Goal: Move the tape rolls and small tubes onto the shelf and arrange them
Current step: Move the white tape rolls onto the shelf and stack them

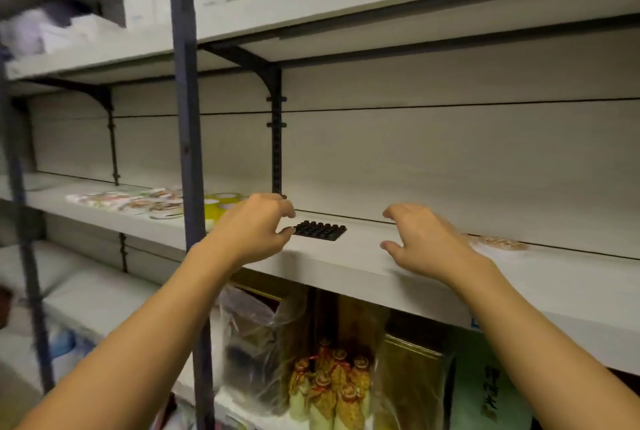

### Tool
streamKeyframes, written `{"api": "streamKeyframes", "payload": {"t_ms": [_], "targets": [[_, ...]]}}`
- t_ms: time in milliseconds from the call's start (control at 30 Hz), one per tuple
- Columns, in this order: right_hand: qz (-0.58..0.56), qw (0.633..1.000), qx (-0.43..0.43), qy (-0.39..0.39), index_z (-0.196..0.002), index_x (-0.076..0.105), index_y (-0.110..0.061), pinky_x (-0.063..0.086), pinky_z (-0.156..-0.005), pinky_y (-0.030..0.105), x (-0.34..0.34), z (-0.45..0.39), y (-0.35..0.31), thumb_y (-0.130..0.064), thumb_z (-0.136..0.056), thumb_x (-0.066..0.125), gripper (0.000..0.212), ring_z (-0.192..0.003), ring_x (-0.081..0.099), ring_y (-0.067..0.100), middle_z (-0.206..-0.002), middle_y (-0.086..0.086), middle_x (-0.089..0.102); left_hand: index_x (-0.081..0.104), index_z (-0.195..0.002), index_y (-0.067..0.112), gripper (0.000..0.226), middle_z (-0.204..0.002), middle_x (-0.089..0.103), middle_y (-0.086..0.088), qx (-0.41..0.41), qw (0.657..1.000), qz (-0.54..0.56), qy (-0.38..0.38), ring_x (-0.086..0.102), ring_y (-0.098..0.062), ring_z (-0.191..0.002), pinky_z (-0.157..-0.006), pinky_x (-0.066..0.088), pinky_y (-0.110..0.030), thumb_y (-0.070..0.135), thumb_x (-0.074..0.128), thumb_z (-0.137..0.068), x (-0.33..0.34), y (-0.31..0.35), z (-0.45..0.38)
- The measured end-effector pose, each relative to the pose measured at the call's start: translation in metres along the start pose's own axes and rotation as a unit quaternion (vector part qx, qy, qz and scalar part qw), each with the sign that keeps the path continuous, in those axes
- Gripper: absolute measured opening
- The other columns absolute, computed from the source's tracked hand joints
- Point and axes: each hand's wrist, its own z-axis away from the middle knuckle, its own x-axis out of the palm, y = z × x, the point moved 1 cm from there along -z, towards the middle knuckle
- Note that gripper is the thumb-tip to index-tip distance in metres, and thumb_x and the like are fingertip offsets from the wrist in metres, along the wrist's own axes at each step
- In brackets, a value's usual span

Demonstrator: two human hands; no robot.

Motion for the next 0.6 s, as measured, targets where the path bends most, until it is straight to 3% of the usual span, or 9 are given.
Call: {"api": "streamKeyframes", "payload": {"t_ms": [400, 500, 600], "targets": [[-0.054, 0.997, -0.051, -0.011, -0.135, 0.048, -0.021, 0.05, -0.091, 0.032, 0.043, -0.061, -0.146, -0.039, -0.09, 0.065, 0.051, -0.115, 0.054, 0.019, -0.129, -0.001, 0.056, 0.063, -0.121, 0.025, 0.03, -0.115, 0.062, 0.007, -0.045, 0.999, -0.009, -0.021, 0.059, -0.015, -0.104, -0.086, 0.054, -0.037, 0.038, 0.059, -0.095, -0.008, -0.146, 0.054], [-0.068, 0.996, -0.055, -0.005, -0.137, 0.048, -0.023, 0.051, -0.094, 0.035, 0.049, -0.079, -0.181, -0.038, -0.09, 0.065, 0.052, -0.117, 0.055, 0.018, -0.133, -0.002, 0.055, 0.064, -0.123, 0.026, 0.03, -0.122, 0.063, 0.007, -0.049, 0.999, -0.008, -0.016, 0.058, -0.014, -0.109, -0.086, 0.052, -0.033, 0.036, 0.061, -0.095, -0.009, -0.185, 0.058], [-0.069, 0.996, -0.058, 0.0, -0.137, 0.047, -0.024, 0.051, -0.096, 0.038, 0.055, -0.095, -0.214, -0.037, -0.091, 0.065, 0.051, -0.12, 0.054, 0.019, -0.135, -0.002, 0.055, 0.063, -0.127, 0.026, 0.035, -0.13, 0.063, 0.006, -0.058, 0.998, -0.003, -0.017, 0.059, -0.016, -0.115, -0.092, 0.053, -0.038, 0.038, 0.062, -0.094, -0.01, -0.224, 0.061]]}}
